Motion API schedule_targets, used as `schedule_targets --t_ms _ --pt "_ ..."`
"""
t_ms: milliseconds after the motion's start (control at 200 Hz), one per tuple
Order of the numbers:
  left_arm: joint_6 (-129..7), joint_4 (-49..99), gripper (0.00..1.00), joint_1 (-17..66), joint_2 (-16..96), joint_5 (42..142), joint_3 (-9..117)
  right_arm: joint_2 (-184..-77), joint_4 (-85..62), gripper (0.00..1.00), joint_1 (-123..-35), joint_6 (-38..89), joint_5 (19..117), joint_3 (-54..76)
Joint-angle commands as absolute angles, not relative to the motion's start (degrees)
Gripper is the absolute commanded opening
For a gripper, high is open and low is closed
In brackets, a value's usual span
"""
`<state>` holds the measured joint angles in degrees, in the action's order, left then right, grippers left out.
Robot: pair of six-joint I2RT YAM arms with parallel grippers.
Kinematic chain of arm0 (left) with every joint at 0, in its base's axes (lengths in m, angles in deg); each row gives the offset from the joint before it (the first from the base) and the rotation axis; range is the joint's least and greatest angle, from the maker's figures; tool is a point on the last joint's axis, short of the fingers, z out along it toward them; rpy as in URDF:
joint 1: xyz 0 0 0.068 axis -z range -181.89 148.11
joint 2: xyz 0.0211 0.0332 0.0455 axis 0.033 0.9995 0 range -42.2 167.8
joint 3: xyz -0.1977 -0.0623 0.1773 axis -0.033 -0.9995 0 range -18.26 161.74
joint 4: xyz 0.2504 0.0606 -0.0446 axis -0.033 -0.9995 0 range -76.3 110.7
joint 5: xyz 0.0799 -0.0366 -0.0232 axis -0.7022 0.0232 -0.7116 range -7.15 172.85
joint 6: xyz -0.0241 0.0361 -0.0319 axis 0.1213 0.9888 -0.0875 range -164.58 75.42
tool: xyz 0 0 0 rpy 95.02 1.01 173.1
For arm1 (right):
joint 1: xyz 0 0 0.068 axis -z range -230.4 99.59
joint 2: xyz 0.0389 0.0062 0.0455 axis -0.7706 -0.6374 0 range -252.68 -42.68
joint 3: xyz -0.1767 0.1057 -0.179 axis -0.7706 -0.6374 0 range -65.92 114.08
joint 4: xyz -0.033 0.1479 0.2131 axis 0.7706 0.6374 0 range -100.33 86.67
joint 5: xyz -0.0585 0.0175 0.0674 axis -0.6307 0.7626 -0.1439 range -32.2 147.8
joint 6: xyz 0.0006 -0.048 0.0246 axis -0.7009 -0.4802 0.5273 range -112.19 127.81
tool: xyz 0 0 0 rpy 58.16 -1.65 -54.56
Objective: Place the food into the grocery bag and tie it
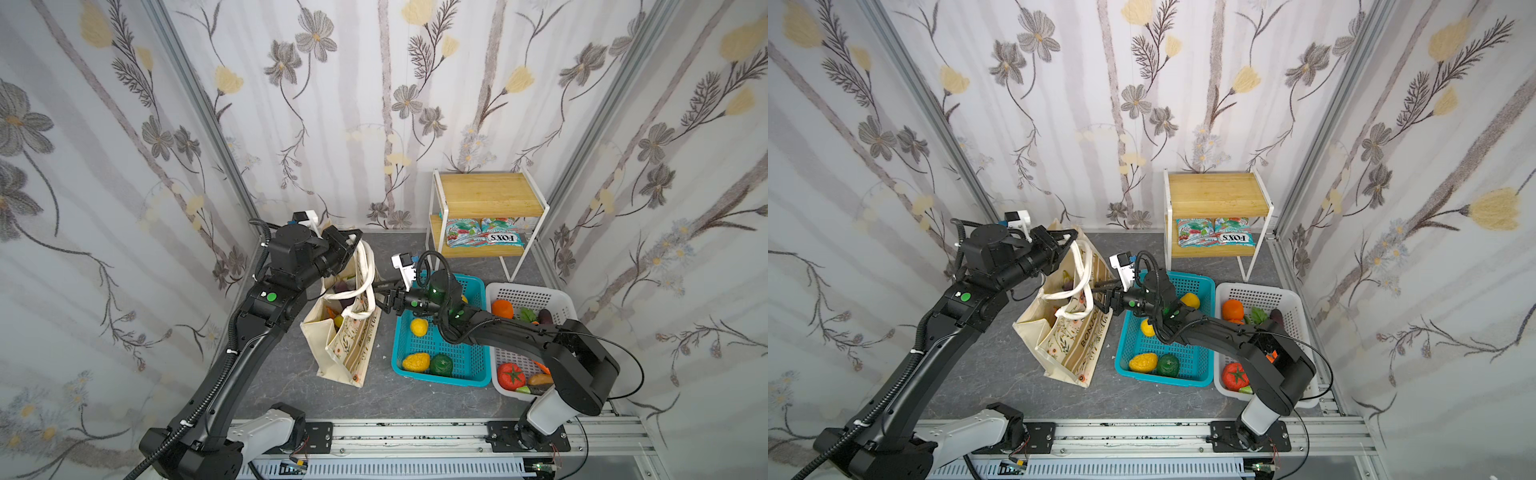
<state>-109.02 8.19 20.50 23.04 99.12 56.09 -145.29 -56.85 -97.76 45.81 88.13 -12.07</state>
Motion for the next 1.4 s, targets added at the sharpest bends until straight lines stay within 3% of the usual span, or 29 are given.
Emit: schedule_targets --t_ms 0,120,300,715,1204,1294,1394 --pt "-107.97 12.44 0.00 20.35 22.58 99.33 56.27 -145.92 -74.29 0.66 -99.22 50.92 92.16 -14.74" --pt "-108.33 12.53 0.00 20.35 22.67 99.57 54.96 -145.48 -77.47 0.71 -99.77 52.01 92.50 -16.30" --pt "-108.65 12.79 0.00 20.39 22.34 98.95 53.45 -143.60 -77.51 0.71 -101.39 50.90 89.82 -17.17" --pt "-109.20 13.06 0.00 20.52 22.05 99.19 51.97 -138.98 -67.91 0.71 -104.72 45.23 72.30 -12.20" --pt "-109.26 13.43 0.00 20.71 22.32 99.04 50.48 -144.85 -70.35 0.73 -106.74 48.30 76.03 -4.66" --pt "-109.18 13.41 0.00 20.70 22.14 98.84 50.19 -145.19 -70.86 0.69 -106.83 48.38 75.26 -4.25" --pt "-108.94 13.41 0.00 20.70 21.92 98.63 50.26 -145.10 -71.72 0.51 -106.85 48.82 73.61 -4.49"
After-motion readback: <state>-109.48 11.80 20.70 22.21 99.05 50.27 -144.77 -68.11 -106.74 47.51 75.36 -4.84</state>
